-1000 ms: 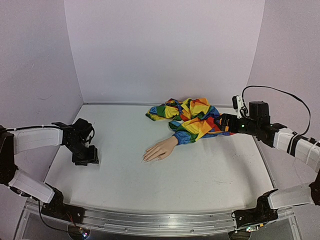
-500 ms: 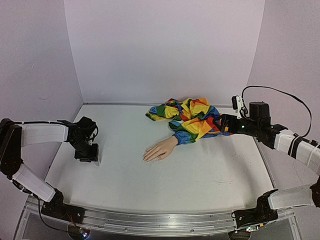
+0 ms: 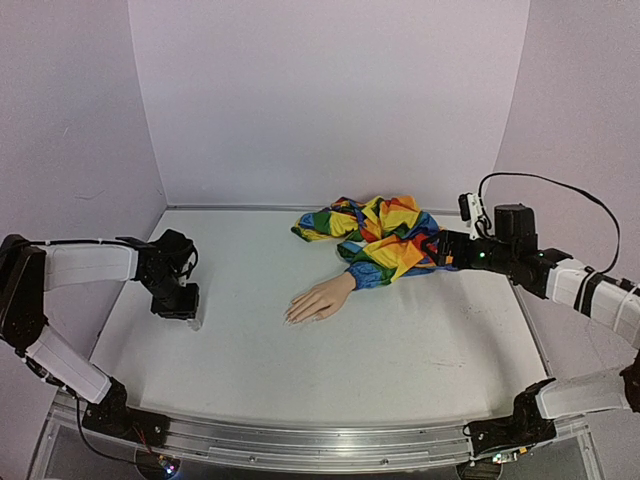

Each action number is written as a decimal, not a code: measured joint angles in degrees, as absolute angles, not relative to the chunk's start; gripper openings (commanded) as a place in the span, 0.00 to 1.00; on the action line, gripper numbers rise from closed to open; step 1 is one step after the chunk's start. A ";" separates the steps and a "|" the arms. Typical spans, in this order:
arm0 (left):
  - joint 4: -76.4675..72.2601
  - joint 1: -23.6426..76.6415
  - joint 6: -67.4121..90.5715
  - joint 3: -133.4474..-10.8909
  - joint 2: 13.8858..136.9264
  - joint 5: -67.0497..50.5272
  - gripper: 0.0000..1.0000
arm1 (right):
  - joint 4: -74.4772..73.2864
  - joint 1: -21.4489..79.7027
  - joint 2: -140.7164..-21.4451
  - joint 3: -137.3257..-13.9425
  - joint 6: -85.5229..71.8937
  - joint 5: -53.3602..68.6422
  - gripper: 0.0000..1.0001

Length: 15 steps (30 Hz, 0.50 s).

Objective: Paint the nails

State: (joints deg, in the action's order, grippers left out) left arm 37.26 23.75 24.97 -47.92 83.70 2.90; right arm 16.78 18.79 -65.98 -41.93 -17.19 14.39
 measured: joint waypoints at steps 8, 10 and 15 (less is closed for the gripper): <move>37.17 24.10 23.49 -48.03 82.41 -1.50 0.00 | 16.75 21.26 -68.75 -41.93 -17.74 14.17 0.98; 37.52 24.91 22.68 -48.66 81.28 -3.64 0.00 | 16.80 22.41 -69.76 -41.93 -17.65 14.61 0.98; 37.01 29.85 21.82 -53.08 78.37 -10.70 0.00 | 22.17 27.35 -71.24 -38.72 -17.52 18.22 0.98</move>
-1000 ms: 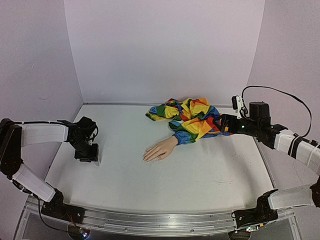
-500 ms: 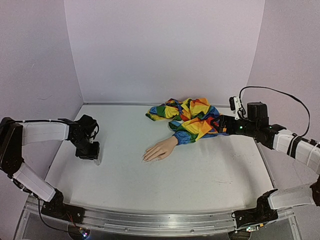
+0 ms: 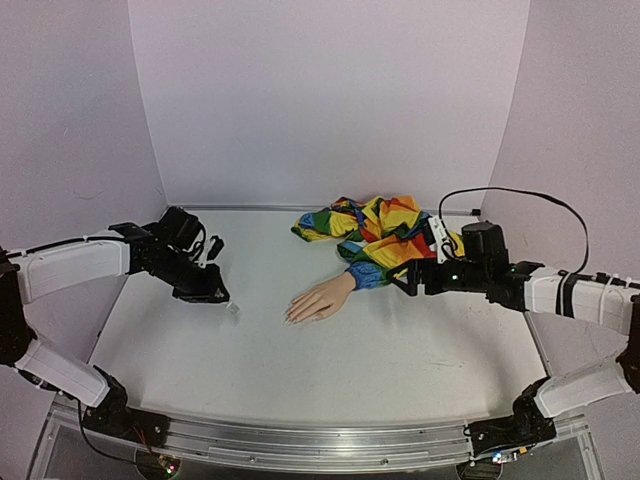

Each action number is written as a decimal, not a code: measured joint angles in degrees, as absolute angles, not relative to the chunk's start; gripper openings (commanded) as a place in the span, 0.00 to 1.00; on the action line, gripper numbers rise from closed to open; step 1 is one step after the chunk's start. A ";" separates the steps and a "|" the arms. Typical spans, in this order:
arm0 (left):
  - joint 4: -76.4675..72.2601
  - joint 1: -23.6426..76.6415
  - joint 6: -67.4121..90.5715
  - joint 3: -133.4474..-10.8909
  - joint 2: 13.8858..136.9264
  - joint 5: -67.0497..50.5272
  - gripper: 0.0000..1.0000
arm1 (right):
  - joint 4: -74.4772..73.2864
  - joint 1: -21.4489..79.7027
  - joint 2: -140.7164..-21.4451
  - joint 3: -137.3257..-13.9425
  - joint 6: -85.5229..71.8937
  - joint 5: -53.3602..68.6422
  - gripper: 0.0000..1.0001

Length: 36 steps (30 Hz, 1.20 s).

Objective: Paint the nails

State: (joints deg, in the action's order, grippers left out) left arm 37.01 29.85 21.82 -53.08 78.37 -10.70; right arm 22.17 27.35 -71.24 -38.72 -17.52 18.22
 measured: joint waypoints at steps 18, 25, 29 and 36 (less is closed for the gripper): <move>19.64 49.84 -1.10 -60.90 79.15 -36.99 0.00 | 39.48 44.14 -89.49 -46.41 -18.02 46.83 0.98; 17.26 50.02 -18.52 -59.46 75.16 -43.97 0.00 | 42.04 45.25 -92.68 -49.50 -19.22 57.78 0.93; 16.82 50.02 -22.70 -59.57 75.07 -46.81 0.00 | 42.59 47.94 -93.56 -50.87 -19.22 61.89 0.82; 16.84 50.04 -24.86 -59.59 75.07 -48.51 0.00 | 44.95 51.86 -95.53 -53.65 -19.62 65.89 0.54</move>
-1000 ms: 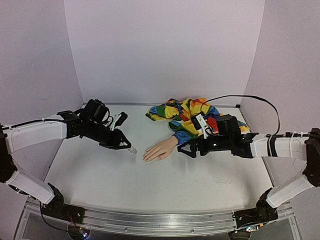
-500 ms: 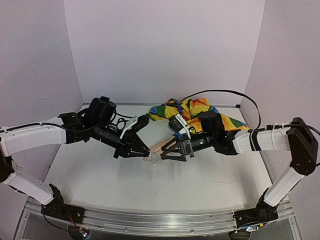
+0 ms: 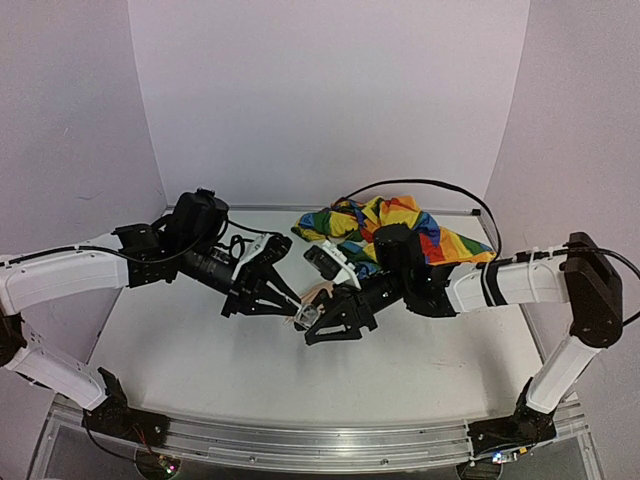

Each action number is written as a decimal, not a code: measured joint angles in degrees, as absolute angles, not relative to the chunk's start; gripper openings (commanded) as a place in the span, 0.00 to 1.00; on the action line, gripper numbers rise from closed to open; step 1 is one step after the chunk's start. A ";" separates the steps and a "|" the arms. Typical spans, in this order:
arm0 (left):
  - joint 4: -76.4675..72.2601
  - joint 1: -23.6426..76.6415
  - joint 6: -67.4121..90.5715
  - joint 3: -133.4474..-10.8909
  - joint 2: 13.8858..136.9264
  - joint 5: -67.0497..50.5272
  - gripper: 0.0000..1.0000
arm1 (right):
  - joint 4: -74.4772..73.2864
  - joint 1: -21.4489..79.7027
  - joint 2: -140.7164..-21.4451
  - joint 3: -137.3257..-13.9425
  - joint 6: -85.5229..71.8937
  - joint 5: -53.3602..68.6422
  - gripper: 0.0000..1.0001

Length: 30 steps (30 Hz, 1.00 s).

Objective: Paint the nails

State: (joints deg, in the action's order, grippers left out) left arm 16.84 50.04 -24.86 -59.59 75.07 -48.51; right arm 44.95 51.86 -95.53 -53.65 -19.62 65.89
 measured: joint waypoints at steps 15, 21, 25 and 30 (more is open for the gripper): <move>17.50 50.04 -25.65 -59.68 75.13 -52.66 0.00 | 47.59 52.82 -97.60 -55.16 -21.23 68.86 0.47; 18.22 50.06 -25.82 -59.68 75.13 -52.84 0.00 | 48.14 52.82 -97.62 -55.92 -21.78 69.32 0.39; 18.65 50.11 -26.04 -59.68 75.13 -52.80 0.00 | 48.88 52.82 -97.95 -56.51 -22.44 69.49 0.26; 19.25 50.26 -26.41 -59.77 75.13 -52.12 0.00 | 48.82 52.86 -98.89 -56.84 -23.88 69.45 0.00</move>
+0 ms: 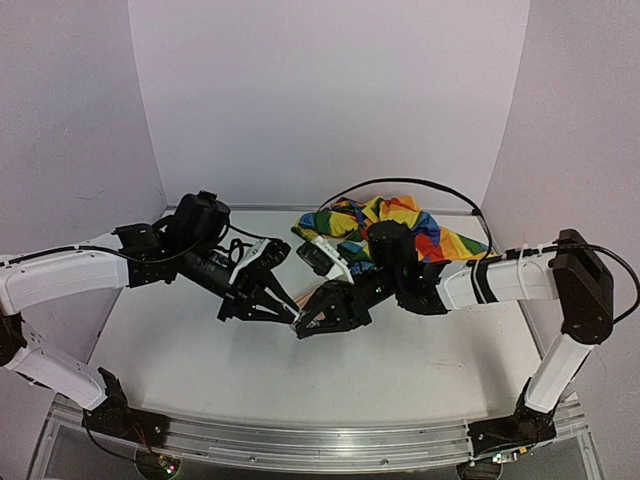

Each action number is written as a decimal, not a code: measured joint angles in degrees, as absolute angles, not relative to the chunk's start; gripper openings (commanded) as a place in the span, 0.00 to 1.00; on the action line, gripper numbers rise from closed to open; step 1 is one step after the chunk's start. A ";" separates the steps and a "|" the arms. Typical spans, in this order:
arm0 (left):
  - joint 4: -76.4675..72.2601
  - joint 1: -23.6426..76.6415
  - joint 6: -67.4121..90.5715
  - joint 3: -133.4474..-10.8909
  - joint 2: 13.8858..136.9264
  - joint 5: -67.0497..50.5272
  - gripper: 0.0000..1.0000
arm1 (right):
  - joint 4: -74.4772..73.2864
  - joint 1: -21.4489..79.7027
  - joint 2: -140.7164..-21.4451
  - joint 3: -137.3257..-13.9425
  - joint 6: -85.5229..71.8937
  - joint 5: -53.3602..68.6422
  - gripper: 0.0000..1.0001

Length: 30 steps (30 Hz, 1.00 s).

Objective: Paint the nails

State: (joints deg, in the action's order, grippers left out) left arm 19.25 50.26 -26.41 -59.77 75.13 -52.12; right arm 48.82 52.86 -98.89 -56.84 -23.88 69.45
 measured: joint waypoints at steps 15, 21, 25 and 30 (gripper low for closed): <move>23.53 49.84 -3.90 -64.14 78.26 -35.94 0.00 | 39.11 56.10 -89.78 -51.86 -8.34 30.65 0.00; 20.43 50.96 19.49 -66.32 80.03 -23.79 0.00 | 41.21 65.23 -88.47 -50.48 0.71 -9.10 0.00; 17.80 51.96 30.72 -66.32 80.05 -17.08 0.01 | 44.82 66.92 -90.76 -51.37 3.03 -19.53 0.00; 15.53 52.47 36.12 -66.32 79.85 -13.52 0.51 | 47.83 66.89 -91.13 -51.16 3.07 -22.02 0.00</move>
